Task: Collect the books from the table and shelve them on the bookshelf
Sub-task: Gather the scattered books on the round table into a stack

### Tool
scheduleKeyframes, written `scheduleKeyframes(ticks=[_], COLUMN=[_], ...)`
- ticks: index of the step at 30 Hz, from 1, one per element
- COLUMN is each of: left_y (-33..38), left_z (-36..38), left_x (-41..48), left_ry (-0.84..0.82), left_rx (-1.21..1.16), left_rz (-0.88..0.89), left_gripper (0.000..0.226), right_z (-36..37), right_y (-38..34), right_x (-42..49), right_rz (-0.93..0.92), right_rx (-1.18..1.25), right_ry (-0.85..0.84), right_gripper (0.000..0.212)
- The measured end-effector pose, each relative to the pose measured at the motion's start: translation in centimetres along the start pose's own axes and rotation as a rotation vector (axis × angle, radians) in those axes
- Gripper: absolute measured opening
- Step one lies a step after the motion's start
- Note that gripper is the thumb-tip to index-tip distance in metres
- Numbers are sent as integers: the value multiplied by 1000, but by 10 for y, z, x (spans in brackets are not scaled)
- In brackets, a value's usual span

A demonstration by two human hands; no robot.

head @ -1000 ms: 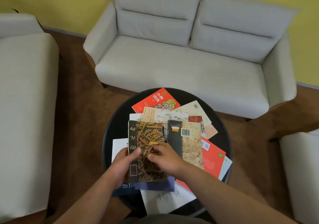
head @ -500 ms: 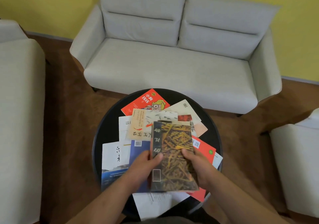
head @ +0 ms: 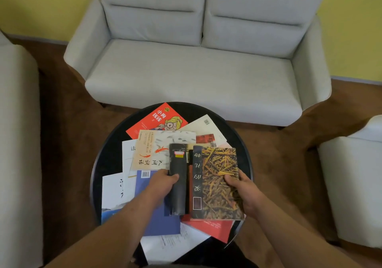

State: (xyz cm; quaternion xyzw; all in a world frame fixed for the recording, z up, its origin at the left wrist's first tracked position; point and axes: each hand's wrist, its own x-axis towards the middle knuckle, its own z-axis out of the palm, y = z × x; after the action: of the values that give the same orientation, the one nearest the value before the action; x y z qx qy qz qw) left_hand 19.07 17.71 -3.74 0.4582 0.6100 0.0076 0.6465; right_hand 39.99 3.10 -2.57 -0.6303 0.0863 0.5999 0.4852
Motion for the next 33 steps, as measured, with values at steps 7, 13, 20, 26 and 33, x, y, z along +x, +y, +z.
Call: scheduleKeyframes(ticks=[7,13,20,26,33], left_y=[-5,-34,-61,-48,8], left_z=[-19,-62,-64,-78,-139], left_x=[-19,-28,-44,-53,-58], left_ry=[43,148,117,101,-76], left_rx=[-6,225,-42,208,504], left_rz=[97,185,69,170,343], left_gripper=[24,48,43,43,37], right_z=[-2,13,33,45,63], right_y=[-1,11,18,13,-41], right_x=[3,0,-7,-24,-65], right_rz=[165,244,191,44,-413], right_rx=[38,29,-74,-269,-1117], right_ry=[-64,-135,-97,-127,-276], right_gripper=[40,44,41,42,64])
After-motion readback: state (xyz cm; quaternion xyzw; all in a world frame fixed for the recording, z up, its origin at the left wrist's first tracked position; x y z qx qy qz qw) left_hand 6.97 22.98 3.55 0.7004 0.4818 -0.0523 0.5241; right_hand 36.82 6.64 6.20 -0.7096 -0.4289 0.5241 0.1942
